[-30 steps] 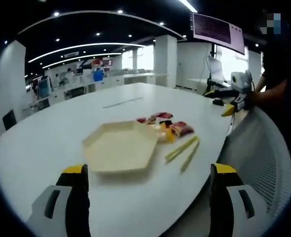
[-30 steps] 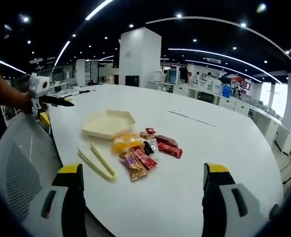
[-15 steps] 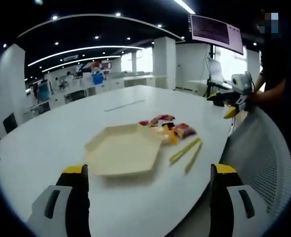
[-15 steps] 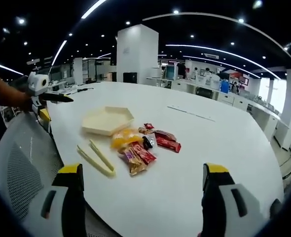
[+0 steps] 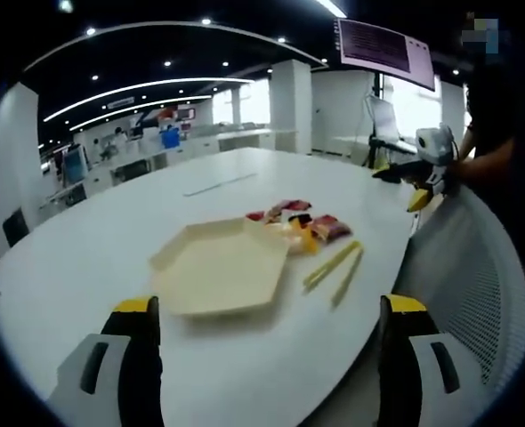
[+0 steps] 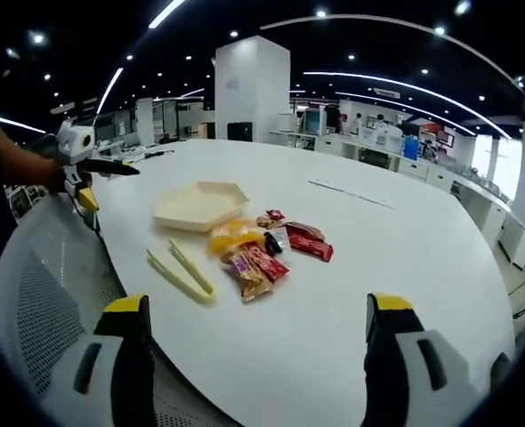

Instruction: Place the target food into the container with the food tongs after gripping and lifting it, then release it inside without dropping or visibly crushing the food.

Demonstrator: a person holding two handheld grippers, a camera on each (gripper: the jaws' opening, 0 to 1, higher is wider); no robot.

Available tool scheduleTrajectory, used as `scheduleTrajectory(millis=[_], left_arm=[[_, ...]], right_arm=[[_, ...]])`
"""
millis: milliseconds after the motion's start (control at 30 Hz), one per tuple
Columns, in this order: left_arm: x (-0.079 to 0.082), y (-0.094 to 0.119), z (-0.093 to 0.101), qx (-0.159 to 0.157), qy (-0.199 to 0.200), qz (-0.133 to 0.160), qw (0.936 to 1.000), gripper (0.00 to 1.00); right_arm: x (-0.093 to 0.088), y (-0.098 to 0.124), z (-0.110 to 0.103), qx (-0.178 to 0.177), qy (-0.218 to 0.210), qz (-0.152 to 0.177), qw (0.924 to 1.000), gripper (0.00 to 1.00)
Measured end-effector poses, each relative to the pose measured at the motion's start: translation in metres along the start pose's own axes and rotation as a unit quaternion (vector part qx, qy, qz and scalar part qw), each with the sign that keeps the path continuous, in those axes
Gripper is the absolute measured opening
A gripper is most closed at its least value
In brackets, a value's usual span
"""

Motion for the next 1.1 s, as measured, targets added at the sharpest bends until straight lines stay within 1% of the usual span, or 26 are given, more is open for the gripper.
scheduleTrajectory(millis=[67, 133, 167, 233, 433, 633, 933, 1100], left_arm=[[0.002, 0.000, -0.001, 0.000, -0.001, 0.001, 1.0000, 0.99], [0.001, 0.000, -0.001, -0.002, -0.002, 0.002, 1.0000, 0.99], [0.002, 0.000, -0.001, -0.002, -0.003, 0.002, 1.0000, 0.99], [0.001, 0.000, 0.000, -0.004, -0.003, 0.000, 1.0000, 0.99], [0.000, 0.003, 0.003, -0.005, -0.006, -0.003, 1.0000, 0.97], [-0.001, 0.003, 0.002, -0.005, -0.005, -0.006, 1.0000, 0.95], [0.004, -0.001, 0.010, -0.033, -0.013, -0.011, 0.9993, 0.90], [0.011, -0.007, 0.011, -0.046, -0.027, -0.011, 0.9985, 0.89]], right_arm=[[-0.002, -0.001, -0.001, 0.002, 0.000, -0.003, 1.0000, 0.99], [-0.002, -0.001, -0.002, 0.009, -0.001, -0.002, 1.0000, 0.93], [-0.002, -0.001, -0.002, 0.008, -0.002, -0.002, 1.0000, 0.93], [-0.001, -0.002, -0.001, 0.007, -0.001, -0.001, 1.0000, 0.95], [0.000, -0.003, -0.001, 0.011, 0.002, -0.003, 0.9999, 0.94], [-0.002, -0.004, -0.001, 0.019, 0.001, -0.006, 0.9998, 0.94], [-0.002, -0.006, -0.003, 0.031, 0.001, -0.008, 0.9995, 0.91], [-0.002, -0.007, -0.005, 0.035, 0.002, -0.007, 0.9994, 0.91]])
Point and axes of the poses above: the point that each gripper's makers call its tool centre point, and the gripper's own axes: y roughly backward along the fingers, z roughly to its right, x roughly out of its top, the point moved 8 cm from there along y, roughly backward along the fingers, and after that the axes turned 8 degrees about x, right-handed, at the moved point
